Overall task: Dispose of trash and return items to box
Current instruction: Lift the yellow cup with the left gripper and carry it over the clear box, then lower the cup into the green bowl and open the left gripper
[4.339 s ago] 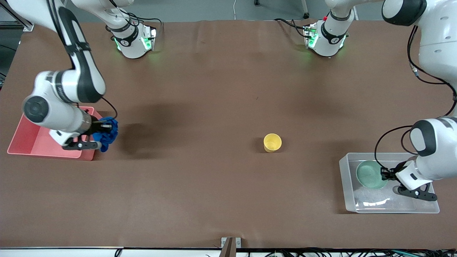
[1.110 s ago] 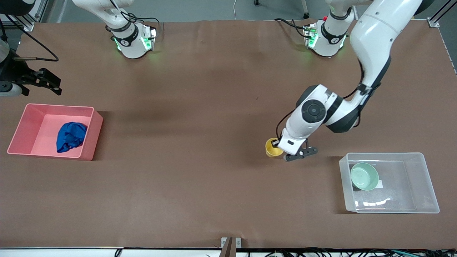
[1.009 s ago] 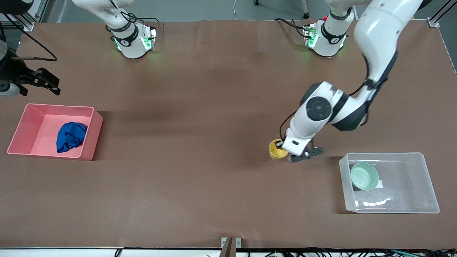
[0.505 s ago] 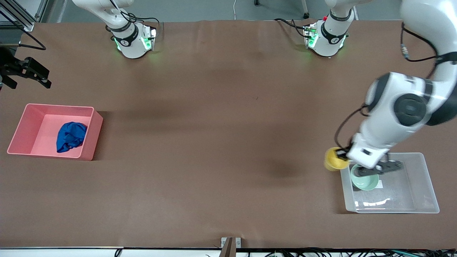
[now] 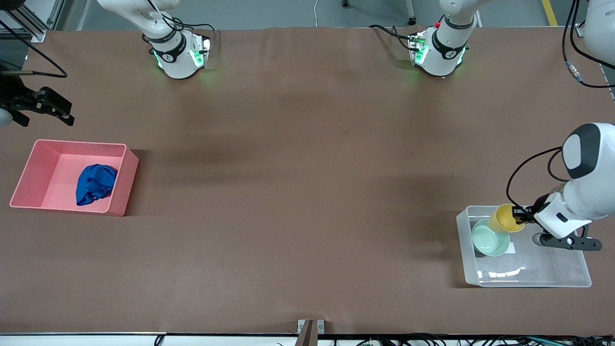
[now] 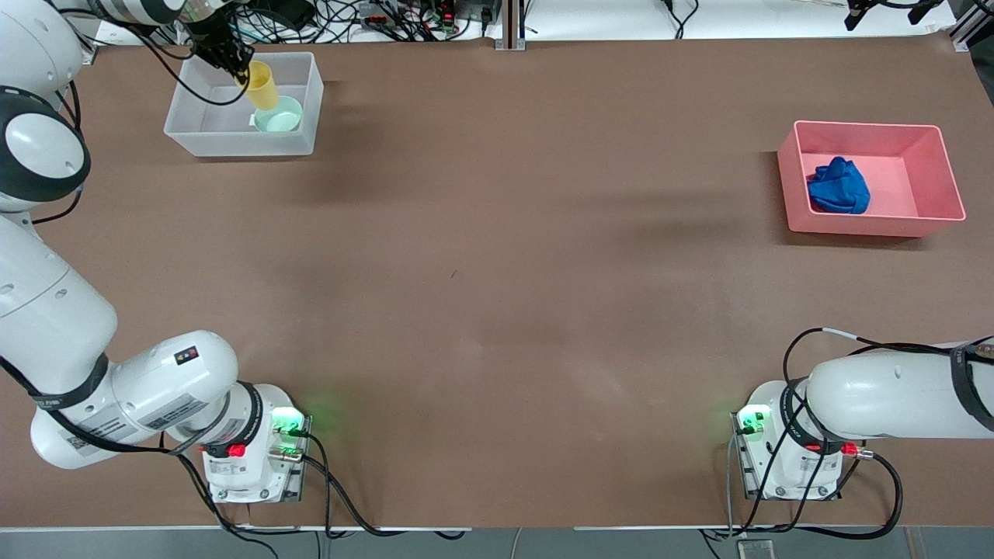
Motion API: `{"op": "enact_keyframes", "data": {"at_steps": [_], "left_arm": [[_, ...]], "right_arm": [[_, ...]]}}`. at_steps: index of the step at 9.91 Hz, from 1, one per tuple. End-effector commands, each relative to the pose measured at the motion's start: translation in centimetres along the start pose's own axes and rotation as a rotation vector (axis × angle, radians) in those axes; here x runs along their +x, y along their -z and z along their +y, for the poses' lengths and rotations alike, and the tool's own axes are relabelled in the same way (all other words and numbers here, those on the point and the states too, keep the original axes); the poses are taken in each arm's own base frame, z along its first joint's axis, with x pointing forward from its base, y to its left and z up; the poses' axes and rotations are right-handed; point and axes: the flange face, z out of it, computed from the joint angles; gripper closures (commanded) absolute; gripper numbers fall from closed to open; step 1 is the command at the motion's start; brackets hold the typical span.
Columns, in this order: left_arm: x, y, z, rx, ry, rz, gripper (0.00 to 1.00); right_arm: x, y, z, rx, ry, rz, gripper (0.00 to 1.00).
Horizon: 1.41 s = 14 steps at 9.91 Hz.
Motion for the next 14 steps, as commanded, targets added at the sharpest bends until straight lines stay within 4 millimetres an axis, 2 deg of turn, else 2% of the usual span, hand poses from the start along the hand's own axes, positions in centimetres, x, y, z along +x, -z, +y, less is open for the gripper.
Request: {"op": "enact_keyframes", "data": {"at_steps": [1, 2, 4, 5, 6, 7, 8, 9, 10, 12, 13, 14], "left_arm": [[1.1, -5.7, -1.1, -0.029, -0.03, 0.023, 1.0], [1.0, -7.7, -2.0, -0.022, -0.024, 0.02, 0.99], [0.8, -10.4, -2.3, -0.039, -0.016, 0.0, 0.96], [0.7, -11.1, -2.2, -0.044, -0.013, -0.007, 0.84], [0.7, -11.1, -2.3, -0.043, -0.008, -0.008, 0.68], [0.8, -10.6, -2.2, -0.042, 0.0, -0.001, 0.08], [1.0, -9.2, -2.3, -0.031, -0.001, 0.014, 0.0], [1.1, -6.7, -2.4, -0.011, 0.0, 0.034, 0.0], [1.1, -3.4, -2.4, 0.006, 0.009, 0.063, 0.0], [-0.6, 5.0, -1.9, -0.045, 0.095, 0.053, 0.0], [-1.7, 9.5, -1.0, -0.038, 0.108, 0.055, 0.0], [-2.4, 13.0, 1.3, -0.021, 0.115, 0.054, 0.0]], "right_arm": [[1.0, 0.6, 0.2, 0.013, -0.006, 0.01, 0.0], [1.1, 0.5, 0.3, 0.013, -0.004, 0.011, 0.0], [1.6, 0.6, 0.4, 0.013, 0.014, 0.014, 0.0], [1.8, 0.4, 0.4, 0.013, 0.014, 0.011, 0.0], [1.8, 0.4, 0.3, 0.028, 0.013, 0.012, 0.0], [1.7, 0.1, 0.6, 0.036, 0.009, 0.005, 0.0], [1.7, 0.1, 0.7, 0.037, 0.006, 0.006, 0.0], [1.7, -0.1, 1.1, 0.039, -0.002, 0.002, 0.0], [1.6, -0.3, 1.2, 0.039, -0.003, -0.003, 0.0], [1.5, -0.2, 1.4, 0.041, -0.008, -0.009, 0.0], [1.5, -0.3, 1.3, 0.041, -0.006, -0.01, 0.0], [1.4, -0.2, 1.3, 0.042, -0.005, -0.01, 0.0]]}}
